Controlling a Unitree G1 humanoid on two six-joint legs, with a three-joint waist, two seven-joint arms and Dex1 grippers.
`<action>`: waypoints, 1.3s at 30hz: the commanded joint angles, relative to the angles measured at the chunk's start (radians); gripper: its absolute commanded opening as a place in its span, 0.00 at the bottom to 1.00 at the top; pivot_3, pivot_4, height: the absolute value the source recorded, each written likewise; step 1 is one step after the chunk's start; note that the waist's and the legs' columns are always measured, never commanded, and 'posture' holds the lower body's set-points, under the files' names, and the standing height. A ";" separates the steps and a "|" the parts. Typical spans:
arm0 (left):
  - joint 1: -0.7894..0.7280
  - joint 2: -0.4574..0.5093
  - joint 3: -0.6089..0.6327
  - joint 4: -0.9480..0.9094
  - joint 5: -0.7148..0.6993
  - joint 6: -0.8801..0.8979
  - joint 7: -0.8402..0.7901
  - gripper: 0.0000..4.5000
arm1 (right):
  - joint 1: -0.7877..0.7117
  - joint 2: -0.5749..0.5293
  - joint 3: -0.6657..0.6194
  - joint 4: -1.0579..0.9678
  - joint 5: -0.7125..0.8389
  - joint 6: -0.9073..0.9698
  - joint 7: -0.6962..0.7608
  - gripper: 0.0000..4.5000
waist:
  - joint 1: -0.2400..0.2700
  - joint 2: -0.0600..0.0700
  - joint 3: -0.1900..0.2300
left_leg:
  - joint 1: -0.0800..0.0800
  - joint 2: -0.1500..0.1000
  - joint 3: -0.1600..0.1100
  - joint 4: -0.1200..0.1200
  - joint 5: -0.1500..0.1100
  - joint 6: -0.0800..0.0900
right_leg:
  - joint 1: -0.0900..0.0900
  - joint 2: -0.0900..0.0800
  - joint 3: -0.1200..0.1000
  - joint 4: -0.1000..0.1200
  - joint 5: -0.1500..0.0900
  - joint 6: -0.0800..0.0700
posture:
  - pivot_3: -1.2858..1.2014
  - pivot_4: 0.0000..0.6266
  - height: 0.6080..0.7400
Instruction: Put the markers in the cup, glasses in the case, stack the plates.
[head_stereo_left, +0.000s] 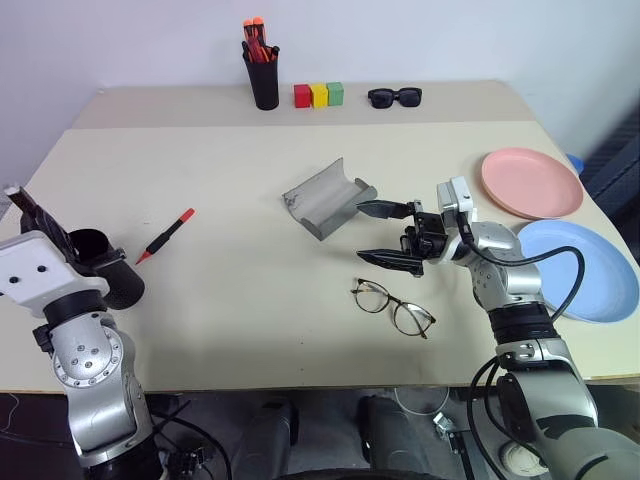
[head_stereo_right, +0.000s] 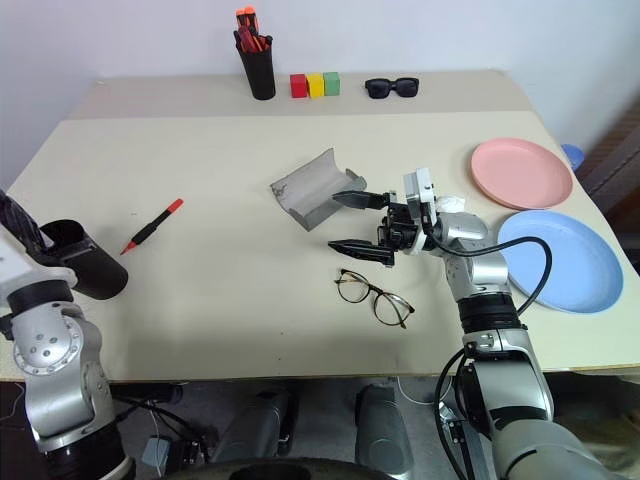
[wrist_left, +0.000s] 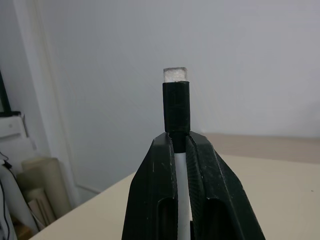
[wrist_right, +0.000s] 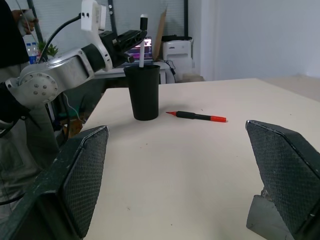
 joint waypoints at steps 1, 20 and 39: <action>0.005 0.004 -0.009 -0.014 -0.002 -0.027 -0.005 0.02 | -0.009 -0.008 -0.031 -0.025 0.017 -0.016 0.003 1.00 | 0.000 0.000 0.000 | 0.000 0.000 0.000 0.000 0.000 0.000 | 0.000 0.000 0.000 0.000 0.000 0.000 | 0.52 0.24 1.00; 0.023 0.006 -0.026 0.001 -0.008 -0.047 -0.018 0.02 | 0.002 -0.012 -0.034 -0.017 0.011 -0.024 0.008 1.00 | 0.000 0.000 0.000 | 0.000 0.000 0.000 0.000 0.000 0.000 | 0.000 0.000 0.000 0.000 0.000 0.000 | 0.52 0.24 1.00; 0.034 0.002 -0.039 0.005 -0.013 -0.058 -0.021 0.02 | 0.010 -0.019 -0.034 -0.037 0.012 -0.014 0.003 1.00 | 0.000 0.000 0.000 | 0.000 0.000 0.000 0.000 0.000 0.000 | 0.000 0.000 0.000 -0.001 0.000 0.000 | 0.52 0.24 1.00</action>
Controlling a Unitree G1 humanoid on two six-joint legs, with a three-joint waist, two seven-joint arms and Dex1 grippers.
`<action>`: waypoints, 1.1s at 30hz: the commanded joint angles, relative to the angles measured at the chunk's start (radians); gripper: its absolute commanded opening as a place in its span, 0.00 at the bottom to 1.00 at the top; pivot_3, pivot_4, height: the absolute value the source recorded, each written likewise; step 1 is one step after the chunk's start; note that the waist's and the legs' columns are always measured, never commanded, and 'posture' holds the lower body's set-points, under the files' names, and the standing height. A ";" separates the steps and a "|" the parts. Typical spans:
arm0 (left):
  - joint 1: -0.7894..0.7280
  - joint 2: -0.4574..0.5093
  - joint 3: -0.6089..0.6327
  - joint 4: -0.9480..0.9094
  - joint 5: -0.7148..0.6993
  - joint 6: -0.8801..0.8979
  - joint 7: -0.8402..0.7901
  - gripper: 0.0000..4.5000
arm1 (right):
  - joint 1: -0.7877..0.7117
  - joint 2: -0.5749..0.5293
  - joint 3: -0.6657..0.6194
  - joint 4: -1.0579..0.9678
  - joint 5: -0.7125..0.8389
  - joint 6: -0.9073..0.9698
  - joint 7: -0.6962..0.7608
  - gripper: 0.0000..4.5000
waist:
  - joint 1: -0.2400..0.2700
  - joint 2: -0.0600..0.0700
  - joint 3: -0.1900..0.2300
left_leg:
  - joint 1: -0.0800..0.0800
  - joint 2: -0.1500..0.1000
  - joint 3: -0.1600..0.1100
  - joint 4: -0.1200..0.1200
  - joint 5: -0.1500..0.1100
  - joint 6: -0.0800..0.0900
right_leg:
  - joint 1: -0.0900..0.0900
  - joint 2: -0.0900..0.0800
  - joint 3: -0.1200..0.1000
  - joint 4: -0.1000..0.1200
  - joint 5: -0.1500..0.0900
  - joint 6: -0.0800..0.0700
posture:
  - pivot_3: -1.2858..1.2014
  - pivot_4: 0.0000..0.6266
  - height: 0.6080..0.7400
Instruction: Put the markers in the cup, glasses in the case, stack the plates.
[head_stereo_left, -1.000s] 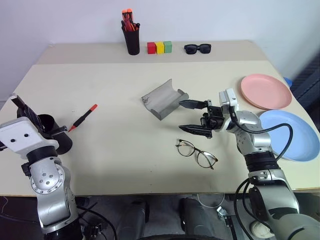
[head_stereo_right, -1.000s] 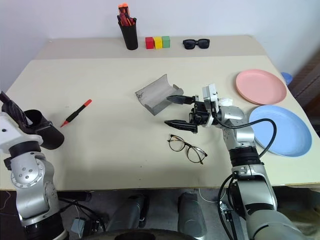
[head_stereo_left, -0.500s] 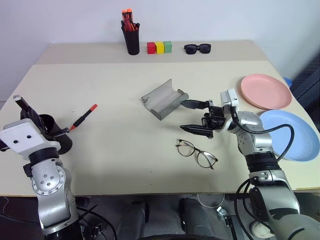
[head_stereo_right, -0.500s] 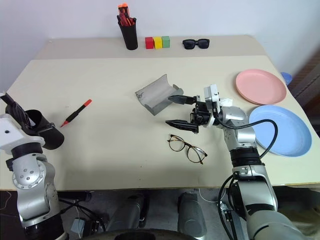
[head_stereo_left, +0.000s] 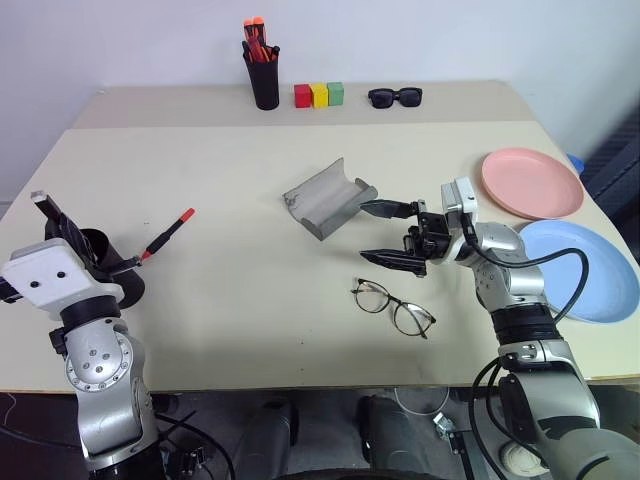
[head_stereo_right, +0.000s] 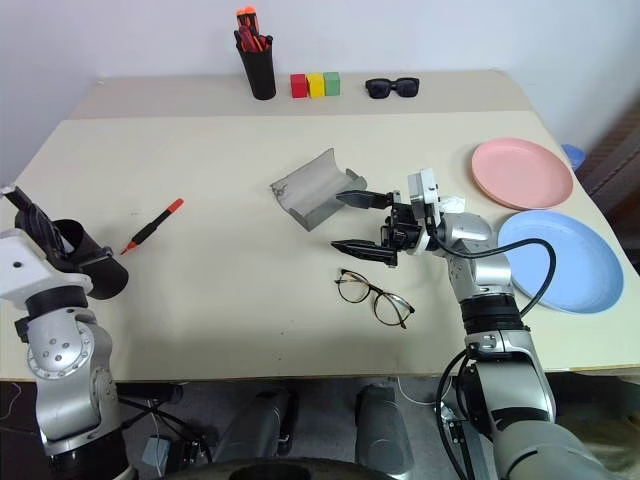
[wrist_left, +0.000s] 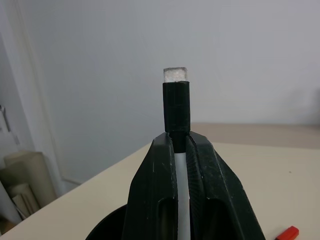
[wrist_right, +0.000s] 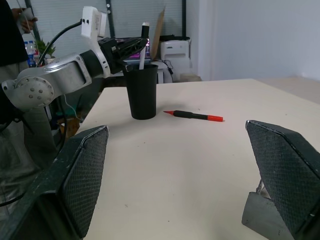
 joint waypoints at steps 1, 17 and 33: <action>0.004 0.003 -0.001 -0.017 -0.004 -0.029 -0.003 0.02 | 0.004 -0.011 -0.022 -0.039 0.014 -0.003 -0.002 1.00 | 0.000 0.000 0.000 | 0.000 0.000 0.000 0.000 0.000 0.000 | 0.000 0.000 0.000 0.000 0.000 0.000 | 0.52 0.24 1.00; 0.016 0.001 -0.004 -0.021 -0.011 -0.040 0.004 1.00 | -0.002 -0.007 -0.017 -0.038 0.013 0.002 -0.007 1.00 | 0.000 0.000 0.000 | 0.000 0.000 0.000 0.000 0.000 0.000 | 0.000 0.000 0.000 -0.001 0.000 0.000 | 0.52 0.24 1.00; -0.058 0.035 -0.036 -0.093 -0.060 0.018 -0.044 1.00 | -0.014 -0.006 -0.018 -0.018 0.005 -0.005 -0.018 1.00 | 0.000 0.000 0.000 | -0.001 0.000 0.000 -0.001 0.000 0.000 | 0.000 0.000 0.000 -0.002 0.000 0.000 | 0.52 0.24 1.00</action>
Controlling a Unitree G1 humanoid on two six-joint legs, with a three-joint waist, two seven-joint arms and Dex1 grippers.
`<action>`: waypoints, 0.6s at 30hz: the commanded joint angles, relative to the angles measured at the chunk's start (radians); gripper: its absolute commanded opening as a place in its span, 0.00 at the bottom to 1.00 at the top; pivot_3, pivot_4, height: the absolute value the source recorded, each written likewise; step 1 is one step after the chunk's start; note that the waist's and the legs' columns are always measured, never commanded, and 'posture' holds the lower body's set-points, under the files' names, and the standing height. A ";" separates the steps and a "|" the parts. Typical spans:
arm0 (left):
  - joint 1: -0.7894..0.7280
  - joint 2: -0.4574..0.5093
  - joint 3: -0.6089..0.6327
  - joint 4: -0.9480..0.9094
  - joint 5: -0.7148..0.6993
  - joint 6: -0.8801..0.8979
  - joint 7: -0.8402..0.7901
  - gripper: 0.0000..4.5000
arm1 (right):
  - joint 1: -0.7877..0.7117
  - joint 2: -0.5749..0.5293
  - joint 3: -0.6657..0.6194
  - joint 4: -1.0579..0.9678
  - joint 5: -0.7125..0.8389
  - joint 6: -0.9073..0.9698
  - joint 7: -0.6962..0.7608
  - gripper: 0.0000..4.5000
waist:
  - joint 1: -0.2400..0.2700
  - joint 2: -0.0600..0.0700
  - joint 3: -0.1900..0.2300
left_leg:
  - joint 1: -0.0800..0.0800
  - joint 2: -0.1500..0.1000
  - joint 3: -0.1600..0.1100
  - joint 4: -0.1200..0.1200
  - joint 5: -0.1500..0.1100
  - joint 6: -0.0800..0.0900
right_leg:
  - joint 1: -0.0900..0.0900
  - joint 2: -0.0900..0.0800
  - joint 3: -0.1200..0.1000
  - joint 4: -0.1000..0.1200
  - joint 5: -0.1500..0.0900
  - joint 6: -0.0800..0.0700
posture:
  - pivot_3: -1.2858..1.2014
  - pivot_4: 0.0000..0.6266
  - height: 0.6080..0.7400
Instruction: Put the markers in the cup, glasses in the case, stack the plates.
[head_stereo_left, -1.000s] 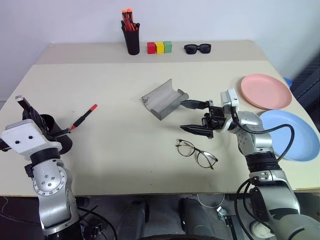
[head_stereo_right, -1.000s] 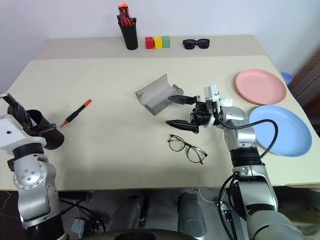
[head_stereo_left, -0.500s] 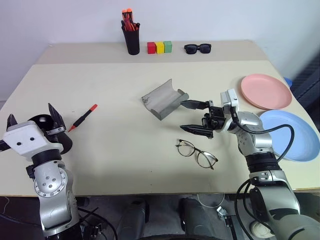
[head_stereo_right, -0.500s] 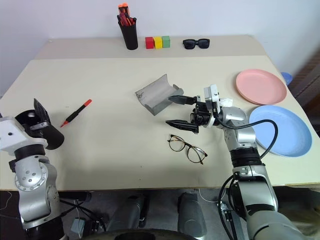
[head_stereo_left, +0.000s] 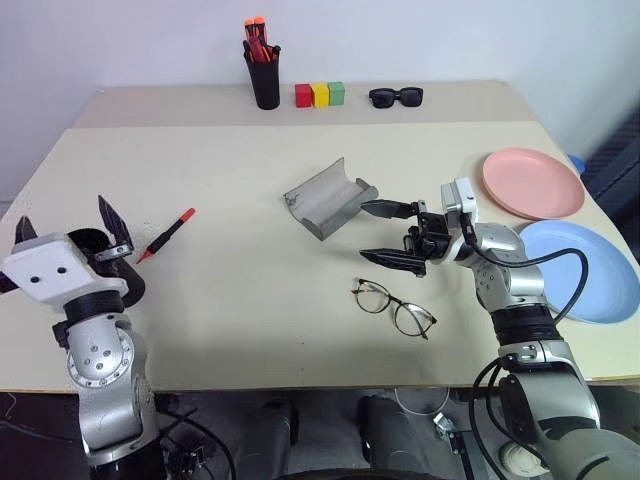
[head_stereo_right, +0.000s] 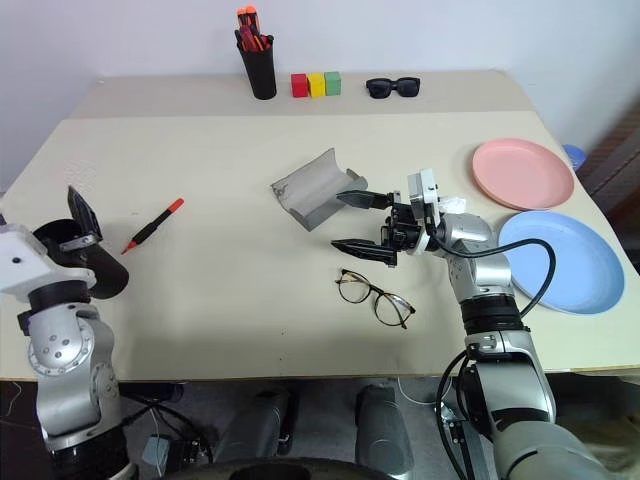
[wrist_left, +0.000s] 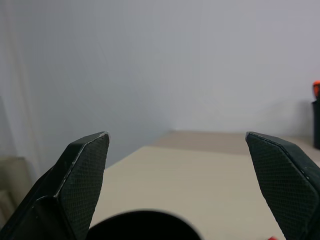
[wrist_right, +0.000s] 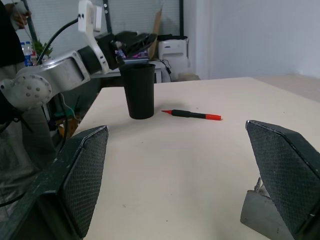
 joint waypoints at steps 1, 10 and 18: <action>-0.033 0.027 -0.019 -0.079 -0.013 0.039 -0.020 1.00 | -0.015 -0.008 -0.018 -0.020 0.003 -0.008 -0.005 1.00 | 0.000 0.000 0.000 | 0.000 0.000 0.000 0.000 0.000 0.000 | 0.000 0.000 0.000 0.000 0.000 0.000 | 0.52 0.24 1.00; -0.529 0.203 -0.018 -0.009 -0.127 0.601 0.029 1.00 | -0.020 -0.034 0.023 -0.018 -0.106 0.000 -0.105 1.00 | 0.000 -0.002 0.001 | -0.001 -0.001 -0.002 0.001 0.000 0.000 | 0.000 0.000 -0.002 0.001 0.000 0.001 | 0.52 0.24 1.00; -1.063 0.480 -0.270 0.573 -0.032 0.946 -0.123 1.00 | -0.050 -0.030 0.048 0.020 -0.152 0.002 -0.133 1.00 | -0.009 -0.003 0.002 | 0.000 -0.001 -0.002 -0.003 0.000 0.000 | -0.002 0.000 -0.002 0.004 -0.001 0.002 | 0.52 0.24 1.00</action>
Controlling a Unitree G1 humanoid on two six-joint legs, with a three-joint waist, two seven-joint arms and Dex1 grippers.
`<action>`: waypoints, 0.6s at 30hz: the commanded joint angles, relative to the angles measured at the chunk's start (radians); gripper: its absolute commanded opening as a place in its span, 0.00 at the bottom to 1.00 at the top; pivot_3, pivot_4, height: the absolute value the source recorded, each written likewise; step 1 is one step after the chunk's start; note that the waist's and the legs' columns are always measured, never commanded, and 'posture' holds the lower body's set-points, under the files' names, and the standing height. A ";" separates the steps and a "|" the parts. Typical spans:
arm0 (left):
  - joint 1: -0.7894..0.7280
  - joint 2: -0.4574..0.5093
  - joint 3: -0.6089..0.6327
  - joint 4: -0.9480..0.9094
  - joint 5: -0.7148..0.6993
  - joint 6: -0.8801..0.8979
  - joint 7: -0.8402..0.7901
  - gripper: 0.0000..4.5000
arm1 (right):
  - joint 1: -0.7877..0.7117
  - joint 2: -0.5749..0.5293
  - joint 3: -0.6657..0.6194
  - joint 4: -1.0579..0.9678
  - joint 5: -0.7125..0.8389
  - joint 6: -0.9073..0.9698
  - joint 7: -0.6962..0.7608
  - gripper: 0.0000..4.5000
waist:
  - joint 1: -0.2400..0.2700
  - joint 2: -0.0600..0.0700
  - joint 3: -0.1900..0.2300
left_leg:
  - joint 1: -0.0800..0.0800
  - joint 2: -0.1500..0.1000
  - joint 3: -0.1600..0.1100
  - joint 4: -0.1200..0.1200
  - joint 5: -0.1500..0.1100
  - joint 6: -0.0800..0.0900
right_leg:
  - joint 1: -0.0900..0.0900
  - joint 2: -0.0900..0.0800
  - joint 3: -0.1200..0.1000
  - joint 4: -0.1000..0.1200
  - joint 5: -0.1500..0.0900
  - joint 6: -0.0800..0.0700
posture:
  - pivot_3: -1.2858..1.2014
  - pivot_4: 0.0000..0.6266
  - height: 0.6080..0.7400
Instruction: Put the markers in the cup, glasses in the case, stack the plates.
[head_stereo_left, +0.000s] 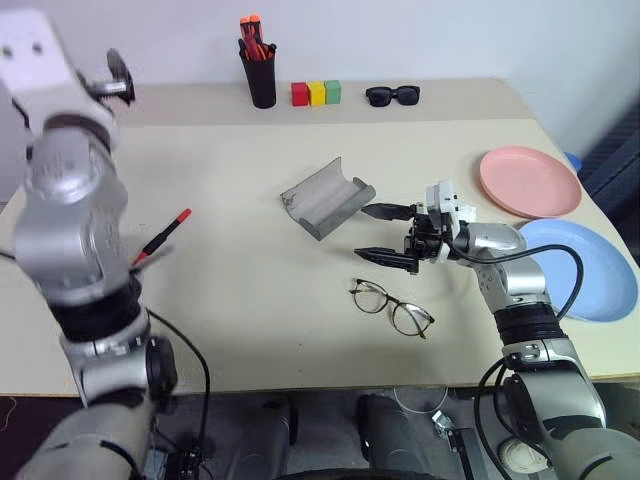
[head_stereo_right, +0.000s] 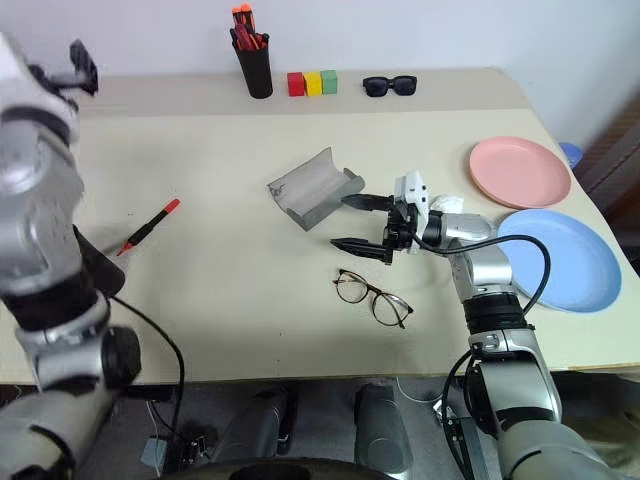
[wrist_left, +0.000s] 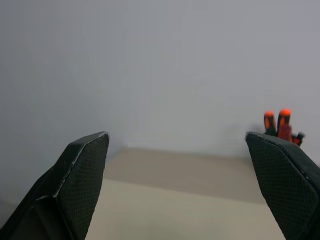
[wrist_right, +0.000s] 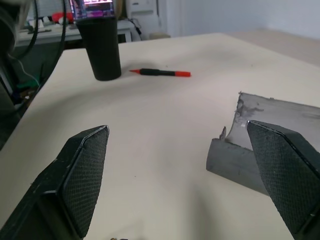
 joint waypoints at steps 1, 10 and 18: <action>-0.131 0.108 -0.171 0.253 0.053 0.065 -0.146 1.00 | -0.040 -0.002 0.004 0.010 -0.009 -0.006 -0.004 1.00 | -0.001 0.000 0.000 | 0.000 0.000 0.000 -0.001 0.000 0.000 | 0.000 0.000 0.000 0.000 0.000 0.000 | 0.52 0.24 1.00; -0.443 0.135 -0.438 0.813 0.088 0.199 -0.495 1.00 | -0.068 -0.001 0.000 0.070 -0.023 -0.058 0.007 1.00 | -0.001 -0.003 0.002 | -0.002 0.000 0.000 -0.011 0.004 -0.006 | -0.008 0.000 0.001 0.000 0.000 0.000 | 0.52 0.24 1.00; -0.560 0.136 -0.613 1.061 0.193 0.219 -0.664 1.00 | -0.054 0.004 -0.011 0.140 -0.027 -0.142 0.024 1.00 | -0.022 -0.003 0.003 | -0.016 0.000 0.001 -0.010 0.008 -0.013 | -0.022 -0.001 0.001 0.001 0.000 0.000 | 0.52 0.24 1.00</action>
